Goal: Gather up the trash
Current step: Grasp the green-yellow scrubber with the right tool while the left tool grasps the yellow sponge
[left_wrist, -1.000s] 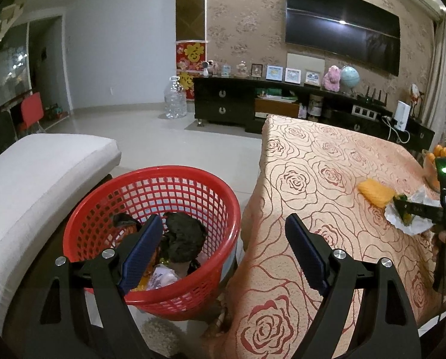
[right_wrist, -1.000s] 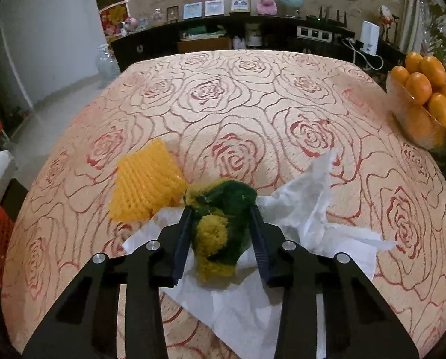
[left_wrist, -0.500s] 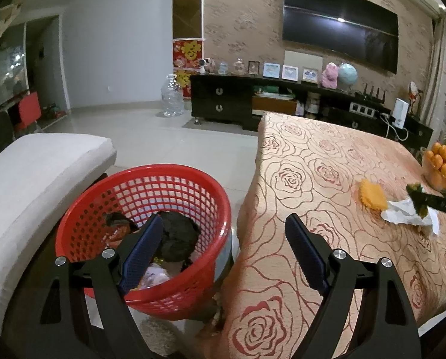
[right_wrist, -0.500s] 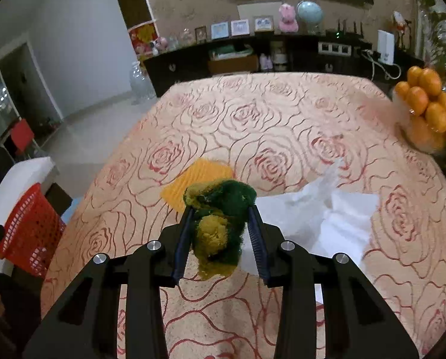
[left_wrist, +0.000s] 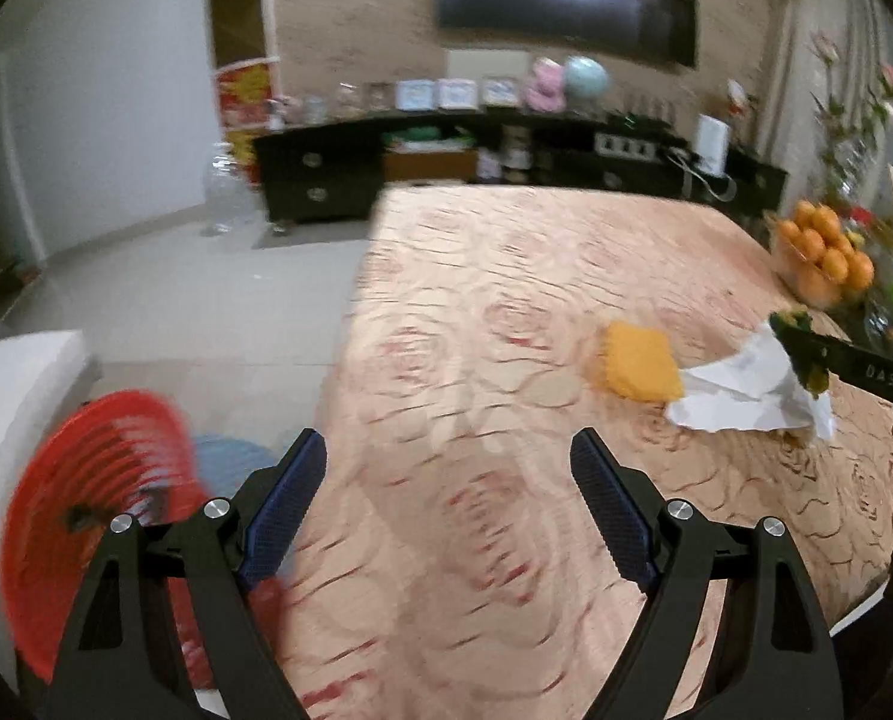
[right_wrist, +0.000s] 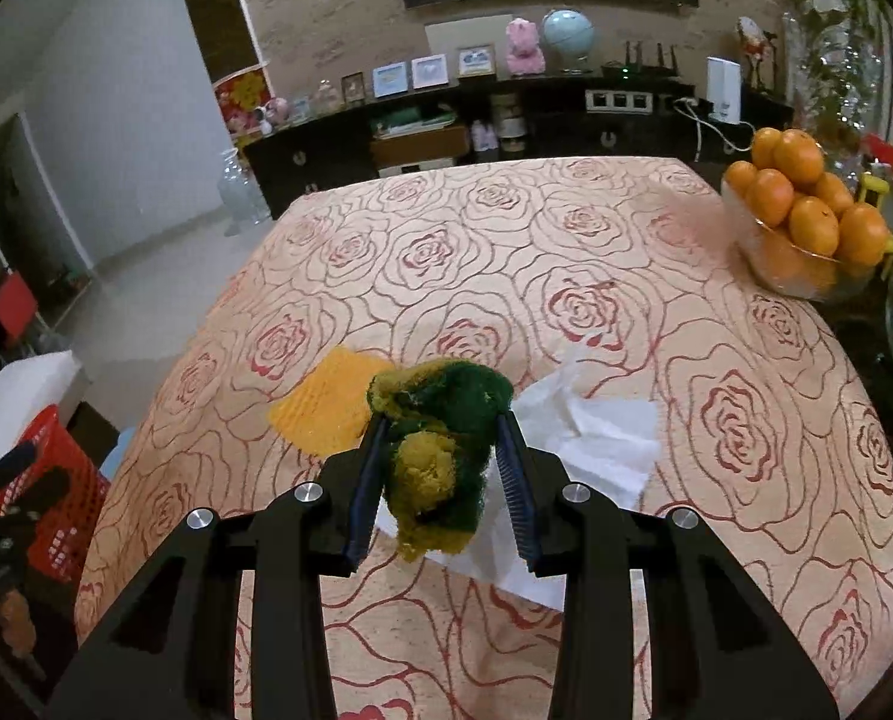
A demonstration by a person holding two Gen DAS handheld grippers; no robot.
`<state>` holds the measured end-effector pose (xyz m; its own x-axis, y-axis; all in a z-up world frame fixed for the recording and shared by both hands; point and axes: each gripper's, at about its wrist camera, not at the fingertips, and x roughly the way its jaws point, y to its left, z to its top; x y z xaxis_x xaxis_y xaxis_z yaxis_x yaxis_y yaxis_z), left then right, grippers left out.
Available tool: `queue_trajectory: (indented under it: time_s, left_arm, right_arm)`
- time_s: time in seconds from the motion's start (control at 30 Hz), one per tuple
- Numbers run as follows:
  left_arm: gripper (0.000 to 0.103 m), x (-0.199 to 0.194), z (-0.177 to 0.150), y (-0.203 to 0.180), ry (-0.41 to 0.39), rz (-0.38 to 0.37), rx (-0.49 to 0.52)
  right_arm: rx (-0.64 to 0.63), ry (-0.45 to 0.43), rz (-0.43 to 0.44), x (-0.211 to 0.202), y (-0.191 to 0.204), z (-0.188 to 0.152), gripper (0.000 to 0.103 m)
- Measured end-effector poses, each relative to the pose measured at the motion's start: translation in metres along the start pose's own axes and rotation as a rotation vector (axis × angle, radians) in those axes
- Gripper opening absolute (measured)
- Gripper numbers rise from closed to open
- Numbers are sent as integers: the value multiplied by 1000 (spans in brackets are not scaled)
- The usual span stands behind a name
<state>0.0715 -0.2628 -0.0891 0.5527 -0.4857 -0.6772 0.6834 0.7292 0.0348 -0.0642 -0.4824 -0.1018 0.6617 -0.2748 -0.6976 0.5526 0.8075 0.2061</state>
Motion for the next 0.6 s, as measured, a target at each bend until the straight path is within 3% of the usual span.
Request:
queue_trajectory:
  time_s: [0.37,0.6]
  left_arm:
    - [81,94,36,-72,128,-135,89]
    - [81,134,50,-105,182,-222,115]
  right_arm:
    - [55,8,-36,-3,-22,1,36]
    - [79,23,-49,1,-31,0,36]
